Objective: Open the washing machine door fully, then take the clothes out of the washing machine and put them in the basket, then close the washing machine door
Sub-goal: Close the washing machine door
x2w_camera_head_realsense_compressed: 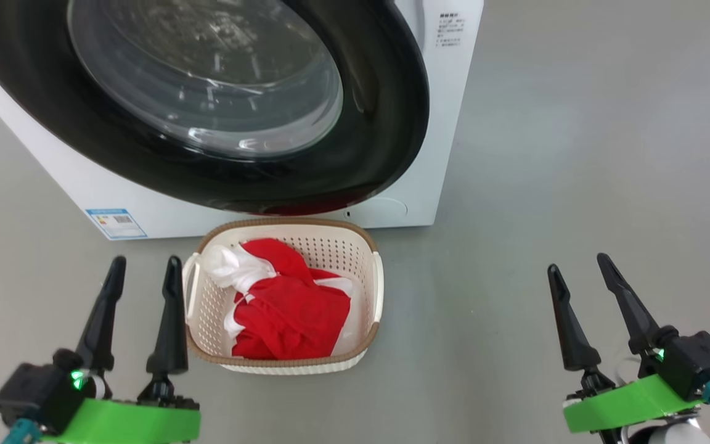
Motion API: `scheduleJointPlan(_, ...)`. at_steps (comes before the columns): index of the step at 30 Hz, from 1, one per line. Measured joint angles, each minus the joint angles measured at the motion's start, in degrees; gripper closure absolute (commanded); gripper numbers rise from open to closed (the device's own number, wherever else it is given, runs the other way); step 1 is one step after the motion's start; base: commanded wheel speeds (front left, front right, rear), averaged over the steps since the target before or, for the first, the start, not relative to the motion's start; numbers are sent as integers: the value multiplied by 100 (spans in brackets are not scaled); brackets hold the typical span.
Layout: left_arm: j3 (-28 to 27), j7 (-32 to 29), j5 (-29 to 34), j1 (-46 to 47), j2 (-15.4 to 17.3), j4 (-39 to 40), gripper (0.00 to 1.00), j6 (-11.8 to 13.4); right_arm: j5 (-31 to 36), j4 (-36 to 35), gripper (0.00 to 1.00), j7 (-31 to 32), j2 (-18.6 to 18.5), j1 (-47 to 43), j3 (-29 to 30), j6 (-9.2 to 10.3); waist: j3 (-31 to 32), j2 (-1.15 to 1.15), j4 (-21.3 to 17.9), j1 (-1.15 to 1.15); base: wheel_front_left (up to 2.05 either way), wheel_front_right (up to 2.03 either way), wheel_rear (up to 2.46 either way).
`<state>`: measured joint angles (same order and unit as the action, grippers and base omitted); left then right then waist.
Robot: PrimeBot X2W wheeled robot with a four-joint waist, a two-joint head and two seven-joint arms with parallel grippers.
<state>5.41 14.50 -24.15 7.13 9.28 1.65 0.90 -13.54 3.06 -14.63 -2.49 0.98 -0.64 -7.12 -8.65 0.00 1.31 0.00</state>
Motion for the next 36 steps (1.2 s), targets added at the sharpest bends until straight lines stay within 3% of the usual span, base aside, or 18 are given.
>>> scheduleJointPlan(19,-227,5,1236,-656,-174,-356,0,135,263,-127,0,0,14,-503,189,0,539,0,-77,0,0,0,0)
scheduleJointPlan(36,-372,5,1370,-1014,-356,-523,0,98,257,-193,0,0,31,-792,181,0,861,0,-237,0,0,0,0)
